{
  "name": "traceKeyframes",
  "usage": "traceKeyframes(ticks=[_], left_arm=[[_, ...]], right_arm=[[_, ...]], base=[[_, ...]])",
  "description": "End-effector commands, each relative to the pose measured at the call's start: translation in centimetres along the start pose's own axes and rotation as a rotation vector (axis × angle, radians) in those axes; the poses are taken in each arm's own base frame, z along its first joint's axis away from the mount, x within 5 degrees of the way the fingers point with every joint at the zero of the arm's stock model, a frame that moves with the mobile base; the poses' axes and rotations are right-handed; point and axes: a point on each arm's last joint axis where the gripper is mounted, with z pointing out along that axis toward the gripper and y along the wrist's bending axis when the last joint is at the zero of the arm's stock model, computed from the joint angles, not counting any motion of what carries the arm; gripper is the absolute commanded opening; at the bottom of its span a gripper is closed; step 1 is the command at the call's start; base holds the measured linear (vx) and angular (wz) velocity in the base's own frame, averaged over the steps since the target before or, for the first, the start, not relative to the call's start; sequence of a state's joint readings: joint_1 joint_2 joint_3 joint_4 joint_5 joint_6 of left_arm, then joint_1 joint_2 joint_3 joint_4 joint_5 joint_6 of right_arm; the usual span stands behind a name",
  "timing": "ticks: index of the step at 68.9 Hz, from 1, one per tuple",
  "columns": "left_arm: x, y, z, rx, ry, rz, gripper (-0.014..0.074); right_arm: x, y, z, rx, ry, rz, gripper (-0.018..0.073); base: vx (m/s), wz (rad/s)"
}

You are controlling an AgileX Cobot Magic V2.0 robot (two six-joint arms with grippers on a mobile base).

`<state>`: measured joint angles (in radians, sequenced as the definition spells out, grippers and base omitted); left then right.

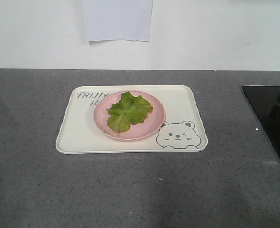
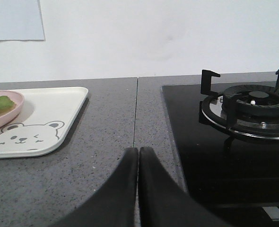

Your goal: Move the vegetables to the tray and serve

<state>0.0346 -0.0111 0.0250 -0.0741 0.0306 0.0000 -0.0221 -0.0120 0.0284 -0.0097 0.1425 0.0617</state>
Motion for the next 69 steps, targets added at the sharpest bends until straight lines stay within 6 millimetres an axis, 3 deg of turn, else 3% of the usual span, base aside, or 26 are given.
traceKeyframes(ticks=[1,69], left_arm=[[-0.53,0.03,-0.12,-0.002,-0.078,-0.012,-0.0008],[-0.53,0.03,-0.12,-0.002,-0.078,-0.012,-0.0008]], right_arm=[[-0.56,-0.02,-0.01,0.004,-0.081,-0.010,-0.0003],[-0.54,-0.02,-0.01,0.004,-0.080,-0.010,-0.0003]], base=[[0.00,0.00],[0.00,0.00]])
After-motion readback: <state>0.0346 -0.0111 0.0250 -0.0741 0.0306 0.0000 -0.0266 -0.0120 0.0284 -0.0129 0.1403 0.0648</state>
